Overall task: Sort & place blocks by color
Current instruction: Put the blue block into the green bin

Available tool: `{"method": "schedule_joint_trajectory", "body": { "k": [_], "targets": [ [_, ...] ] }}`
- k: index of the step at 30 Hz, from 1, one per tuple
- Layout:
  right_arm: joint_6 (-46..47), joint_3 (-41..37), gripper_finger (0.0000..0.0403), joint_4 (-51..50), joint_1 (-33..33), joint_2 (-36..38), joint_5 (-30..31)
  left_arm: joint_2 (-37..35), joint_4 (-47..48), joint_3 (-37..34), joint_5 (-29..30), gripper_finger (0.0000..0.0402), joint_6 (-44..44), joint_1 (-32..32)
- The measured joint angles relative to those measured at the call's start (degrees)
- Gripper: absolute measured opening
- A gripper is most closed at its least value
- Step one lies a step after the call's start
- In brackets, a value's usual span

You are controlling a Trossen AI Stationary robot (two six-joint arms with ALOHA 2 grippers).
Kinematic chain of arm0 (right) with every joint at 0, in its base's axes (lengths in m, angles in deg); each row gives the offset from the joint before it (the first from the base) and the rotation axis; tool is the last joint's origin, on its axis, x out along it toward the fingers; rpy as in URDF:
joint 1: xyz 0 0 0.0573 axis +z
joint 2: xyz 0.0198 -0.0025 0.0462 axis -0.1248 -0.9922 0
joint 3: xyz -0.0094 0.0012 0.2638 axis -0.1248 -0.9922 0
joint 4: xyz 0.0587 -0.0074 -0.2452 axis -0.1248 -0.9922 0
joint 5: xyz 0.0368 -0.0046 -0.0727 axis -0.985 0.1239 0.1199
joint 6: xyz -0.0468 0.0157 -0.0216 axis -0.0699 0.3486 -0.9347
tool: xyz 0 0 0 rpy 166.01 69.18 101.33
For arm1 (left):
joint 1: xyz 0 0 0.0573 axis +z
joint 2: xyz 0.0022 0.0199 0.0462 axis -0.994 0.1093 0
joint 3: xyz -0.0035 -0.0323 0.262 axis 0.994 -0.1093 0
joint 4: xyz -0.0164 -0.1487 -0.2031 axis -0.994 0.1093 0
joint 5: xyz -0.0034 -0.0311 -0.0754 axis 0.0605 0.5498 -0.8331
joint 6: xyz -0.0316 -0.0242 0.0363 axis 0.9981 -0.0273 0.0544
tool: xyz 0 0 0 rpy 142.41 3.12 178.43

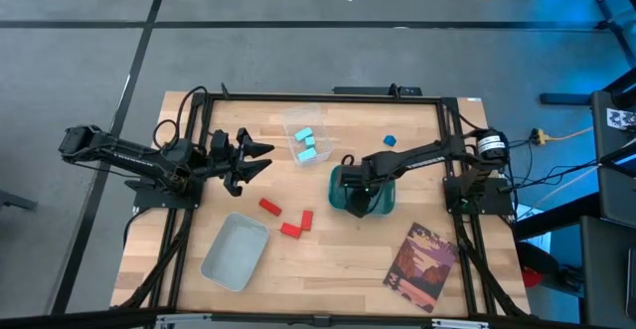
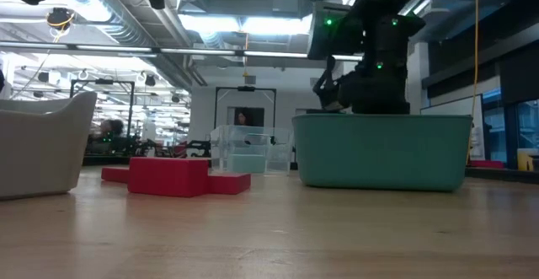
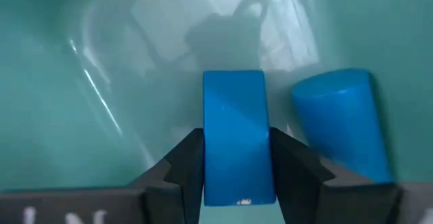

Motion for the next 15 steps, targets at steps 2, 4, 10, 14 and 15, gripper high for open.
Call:
{"method": "schedule_joint_trajectory", "body": {
  "k": [2,4,10,14,15],
  "targets": [
    [0.0,0.0,0.0136,0.4,-0.1,-0.3,0.0,0.0,0.0,0.0,0.0,0.0206,0.0,0.0],
    [0.0,0.0,0.0136,0.3,-0.2,-0.3,0.0,0.0,0.0,0.0,0.0,0.0206,0.0,0.0],
    [0.6,0.0,0.0136,0.4,-0.3,-0.3,0.0,0.0,0.0,0.0,0.1,0.0206,-0.2,0.0],
    [1.2,0.0,0.0144,0.4,-0.3,-0.3,0.0,0.0,0.0,0.0,0.1,0.0206,-0.2,0.0],
    [1.3,0.0,0.0151,0.3,-0.3,-0.3,-0.1,0.0,0.0,0.0,0.1,0.0206,-0.2,0.0]
  ]
}}
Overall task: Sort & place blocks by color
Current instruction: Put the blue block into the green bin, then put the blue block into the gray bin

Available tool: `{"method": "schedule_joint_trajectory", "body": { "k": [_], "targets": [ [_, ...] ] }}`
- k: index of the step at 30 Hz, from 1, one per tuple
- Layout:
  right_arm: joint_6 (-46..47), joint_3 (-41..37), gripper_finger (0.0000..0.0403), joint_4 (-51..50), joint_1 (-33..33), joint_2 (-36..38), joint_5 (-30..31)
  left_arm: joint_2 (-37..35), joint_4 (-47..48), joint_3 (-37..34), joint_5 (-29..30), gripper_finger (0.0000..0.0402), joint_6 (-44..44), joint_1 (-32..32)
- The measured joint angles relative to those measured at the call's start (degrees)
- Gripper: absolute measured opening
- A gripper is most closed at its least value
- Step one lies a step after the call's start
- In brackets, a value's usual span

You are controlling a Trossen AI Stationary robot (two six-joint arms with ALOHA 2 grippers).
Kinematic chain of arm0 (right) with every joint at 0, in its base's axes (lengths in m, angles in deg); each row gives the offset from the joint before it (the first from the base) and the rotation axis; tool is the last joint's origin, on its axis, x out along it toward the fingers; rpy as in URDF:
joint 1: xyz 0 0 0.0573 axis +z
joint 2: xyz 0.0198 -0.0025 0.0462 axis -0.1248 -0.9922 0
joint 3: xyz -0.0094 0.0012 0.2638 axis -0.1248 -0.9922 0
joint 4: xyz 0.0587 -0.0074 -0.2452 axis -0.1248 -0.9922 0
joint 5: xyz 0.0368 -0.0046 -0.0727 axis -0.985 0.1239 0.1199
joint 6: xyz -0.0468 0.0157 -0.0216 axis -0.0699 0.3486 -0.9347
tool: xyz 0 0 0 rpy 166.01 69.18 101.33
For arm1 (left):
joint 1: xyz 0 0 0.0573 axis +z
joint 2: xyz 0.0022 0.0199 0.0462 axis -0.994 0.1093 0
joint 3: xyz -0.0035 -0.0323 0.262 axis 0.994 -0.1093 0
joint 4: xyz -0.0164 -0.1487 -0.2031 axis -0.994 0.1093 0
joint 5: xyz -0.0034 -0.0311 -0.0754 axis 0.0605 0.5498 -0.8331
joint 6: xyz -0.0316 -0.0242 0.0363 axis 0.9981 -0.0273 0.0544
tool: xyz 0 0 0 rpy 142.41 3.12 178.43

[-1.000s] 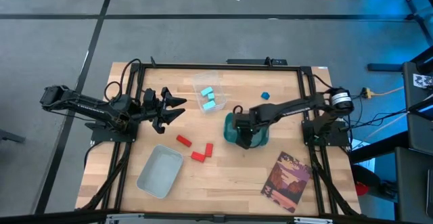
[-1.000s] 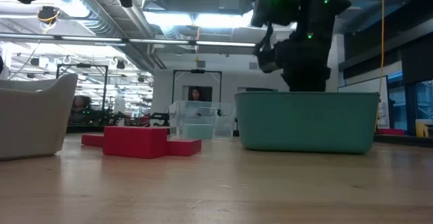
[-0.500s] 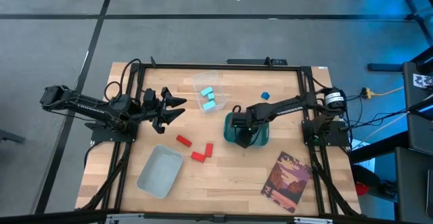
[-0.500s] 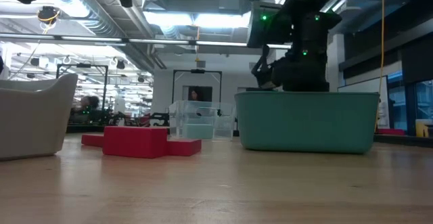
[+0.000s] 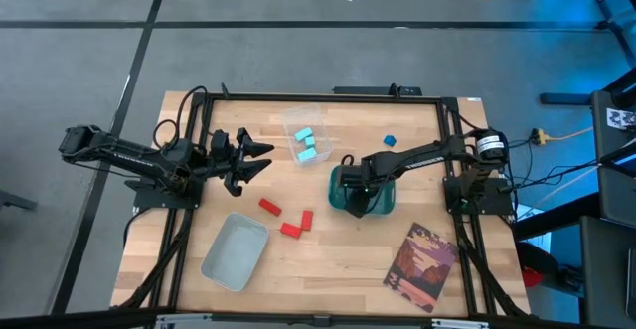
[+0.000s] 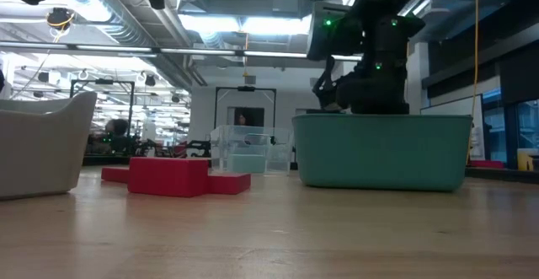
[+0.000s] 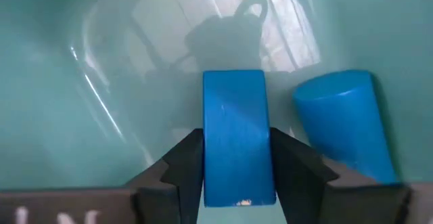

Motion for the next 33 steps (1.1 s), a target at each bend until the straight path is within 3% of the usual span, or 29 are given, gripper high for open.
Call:
{"method": "schedule_joint_trajectory", "body": {
  "k": [4,17,24,33],
  "targets": [
    [-0.2,0.0,0.0174,-0.1,0.0,-0.1,0.0,0.0,0.0,0.0,0.0,0.0206,0.0,0.0],
    [-0.3,0.0,0.0187,0.0,0.0,-0.1,-0.8,0.0,0.0,0.0,0.0,0.0206,0.0,0.0],
    [-1.4,0.3,0.0235,-0.5,-0.1,-0.1,-2.9,0.0,0.0,0.0,0.0,0.0206,0.0,0.0],
    [-8.1,5.2,0.0279,-6.5,-0.2,0.8,3.9,0.0,0.0,0.0,0.1,0.0206,0.0,0.0]
  ]
}}
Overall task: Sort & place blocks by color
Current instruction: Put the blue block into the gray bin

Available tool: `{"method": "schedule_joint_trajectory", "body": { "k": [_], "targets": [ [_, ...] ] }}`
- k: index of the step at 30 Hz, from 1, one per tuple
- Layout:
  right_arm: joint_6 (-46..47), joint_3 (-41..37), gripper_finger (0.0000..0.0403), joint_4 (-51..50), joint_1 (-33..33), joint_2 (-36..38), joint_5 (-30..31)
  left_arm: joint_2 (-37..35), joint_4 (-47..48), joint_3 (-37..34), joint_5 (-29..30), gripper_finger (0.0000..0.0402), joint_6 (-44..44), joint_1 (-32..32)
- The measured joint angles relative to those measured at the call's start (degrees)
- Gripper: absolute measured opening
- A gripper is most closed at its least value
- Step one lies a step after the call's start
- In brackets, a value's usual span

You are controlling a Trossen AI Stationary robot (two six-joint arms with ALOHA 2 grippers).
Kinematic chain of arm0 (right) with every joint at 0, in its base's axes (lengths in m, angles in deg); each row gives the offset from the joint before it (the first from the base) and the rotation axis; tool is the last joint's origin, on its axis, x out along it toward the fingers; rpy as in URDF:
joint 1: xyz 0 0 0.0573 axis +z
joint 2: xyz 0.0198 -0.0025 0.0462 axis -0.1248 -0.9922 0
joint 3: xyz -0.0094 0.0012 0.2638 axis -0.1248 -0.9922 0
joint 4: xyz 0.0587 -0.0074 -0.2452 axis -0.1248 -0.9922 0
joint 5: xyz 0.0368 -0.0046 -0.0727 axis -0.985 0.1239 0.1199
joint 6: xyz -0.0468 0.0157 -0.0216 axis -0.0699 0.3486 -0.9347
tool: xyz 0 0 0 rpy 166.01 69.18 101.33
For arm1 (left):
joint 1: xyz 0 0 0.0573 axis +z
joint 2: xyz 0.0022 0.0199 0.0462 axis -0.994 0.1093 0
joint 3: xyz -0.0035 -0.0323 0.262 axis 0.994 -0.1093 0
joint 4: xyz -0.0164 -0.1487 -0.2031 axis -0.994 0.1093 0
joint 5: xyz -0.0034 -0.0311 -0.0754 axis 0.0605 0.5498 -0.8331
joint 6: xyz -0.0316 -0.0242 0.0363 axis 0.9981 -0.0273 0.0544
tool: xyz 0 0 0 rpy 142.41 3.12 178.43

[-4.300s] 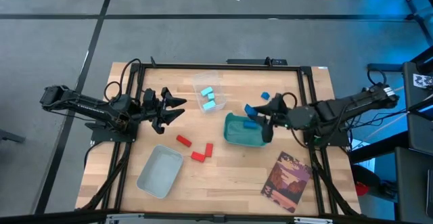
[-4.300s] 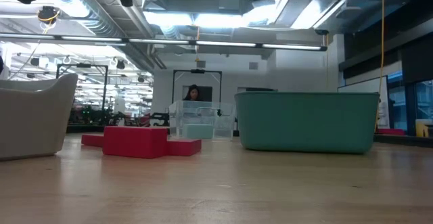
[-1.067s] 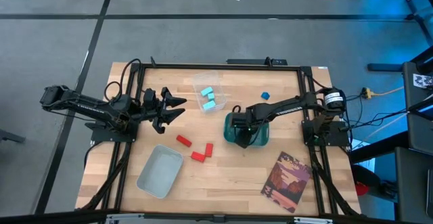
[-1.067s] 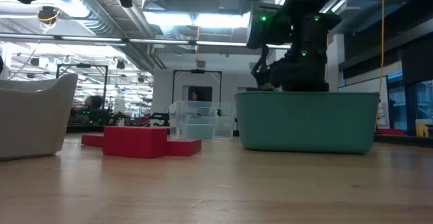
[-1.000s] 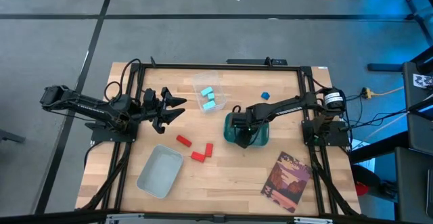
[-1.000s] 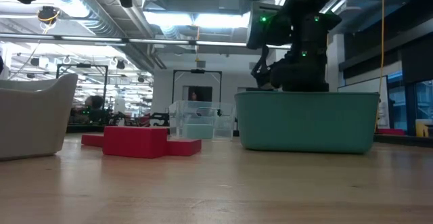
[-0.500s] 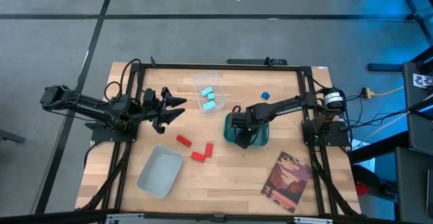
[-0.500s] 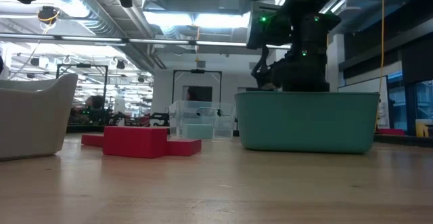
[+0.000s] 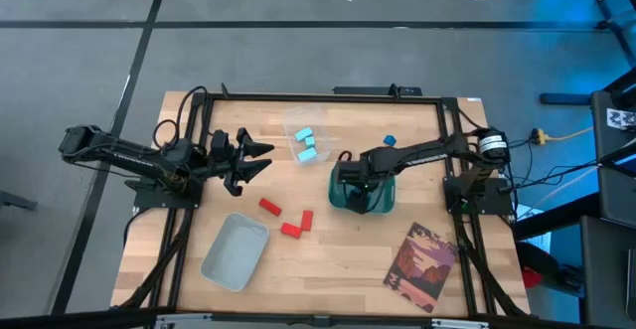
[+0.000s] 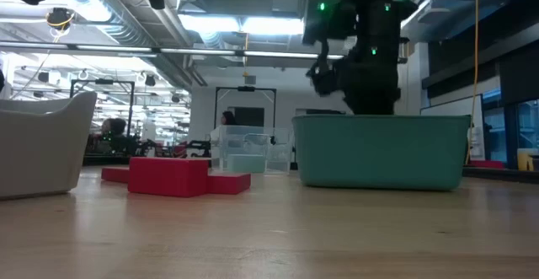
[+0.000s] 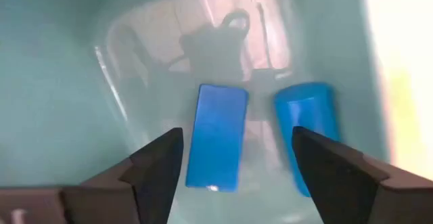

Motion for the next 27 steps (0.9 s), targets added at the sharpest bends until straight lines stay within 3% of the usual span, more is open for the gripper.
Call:
{"method": "schedule_joint_trajectory", "body": {
  "k": [7,14,21,27],
  "targets": [
    [-5.2,-1.4,0.0281,-0.9,0.0,12.7,4.8,0.0,0.0,0.0,1.0,0.0206,0.0,0.0],
    [0.0,-13.8,0.0281,5.6,0.0,34.7,5.7,0.0,0.0,0.0,1.9,0.0206,-1.2,0.0],
    [6.5,-28.0,0.0281,30.0,0.0,54.5,5.7,0.0,0.0,0.0,2.9,0.0206,-1.2,0.0],
    [0.7,-33.4,0.0281,53.9,0.0,61.1,0.7,0.0,0.0,0.0,2.9,0.0206,-1.3,0.0]
  ]
}}
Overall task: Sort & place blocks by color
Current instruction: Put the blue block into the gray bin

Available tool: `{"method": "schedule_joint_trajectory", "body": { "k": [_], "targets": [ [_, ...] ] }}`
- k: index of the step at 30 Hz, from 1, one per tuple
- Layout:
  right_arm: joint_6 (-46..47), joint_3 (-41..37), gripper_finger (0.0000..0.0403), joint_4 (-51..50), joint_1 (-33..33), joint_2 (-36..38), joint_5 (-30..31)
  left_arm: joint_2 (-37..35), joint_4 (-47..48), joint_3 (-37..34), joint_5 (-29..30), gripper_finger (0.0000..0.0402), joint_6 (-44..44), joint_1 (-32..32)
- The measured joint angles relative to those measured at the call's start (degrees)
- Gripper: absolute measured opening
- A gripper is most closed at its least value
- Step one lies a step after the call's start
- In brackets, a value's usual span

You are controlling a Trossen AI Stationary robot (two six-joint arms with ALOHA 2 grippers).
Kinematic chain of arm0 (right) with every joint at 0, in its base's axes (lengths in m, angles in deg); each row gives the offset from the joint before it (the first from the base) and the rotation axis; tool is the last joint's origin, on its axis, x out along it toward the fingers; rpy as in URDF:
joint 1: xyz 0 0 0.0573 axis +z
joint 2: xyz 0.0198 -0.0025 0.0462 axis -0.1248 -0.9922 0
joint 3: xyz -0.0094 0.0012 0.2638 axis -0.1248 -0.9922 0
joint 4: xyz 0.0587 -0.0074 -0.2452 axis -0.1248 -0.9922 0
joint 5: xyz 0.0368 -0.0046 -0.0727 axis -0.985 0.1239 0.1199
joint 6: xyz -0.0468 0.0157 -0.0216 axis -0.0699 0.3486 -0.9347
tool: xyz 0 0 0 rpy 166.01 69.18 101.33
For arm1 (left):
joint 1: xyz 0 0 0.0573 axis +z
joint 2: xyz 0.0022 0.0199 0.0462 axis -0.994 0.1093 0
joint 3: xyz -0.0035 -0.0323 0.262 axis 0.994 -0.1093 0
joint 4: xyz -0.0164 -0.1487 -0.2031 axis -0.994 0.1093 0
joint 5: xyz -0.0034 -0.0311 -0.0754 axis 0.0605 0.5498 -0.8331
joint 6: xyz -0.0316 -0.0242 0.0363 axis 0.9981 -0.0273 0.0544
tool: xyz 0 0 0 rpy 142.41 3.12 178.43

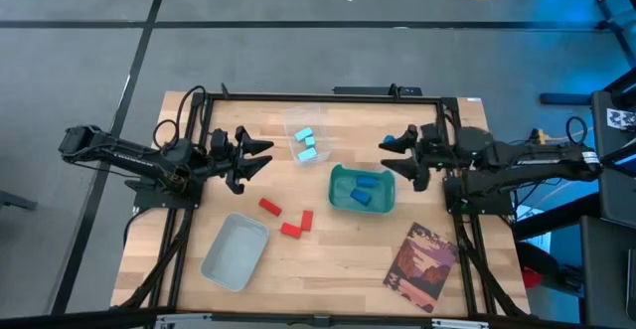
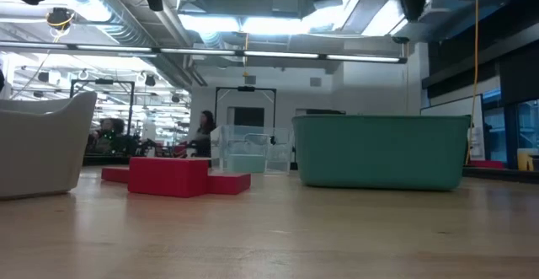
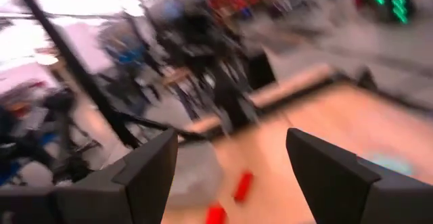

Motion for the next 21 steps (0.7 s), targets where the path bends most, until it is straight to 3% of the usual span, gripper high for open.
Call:
{"method": "schedule_joint_trajectory", "body": {
  "k": [6,21],
  "targets": [
    [-12.2,0.4,0.0281,3.7,0.0,0.2,-4.5,0.0,0.0,0.0,0.0,0.0206,-0.1,0.0],
    [-11.9,0.5,0.028,3.6,0.0,0.2,-4.5,0.0,0.0,0.0,-0.1,0.0206,-0.1,0.0]
  ]
}}
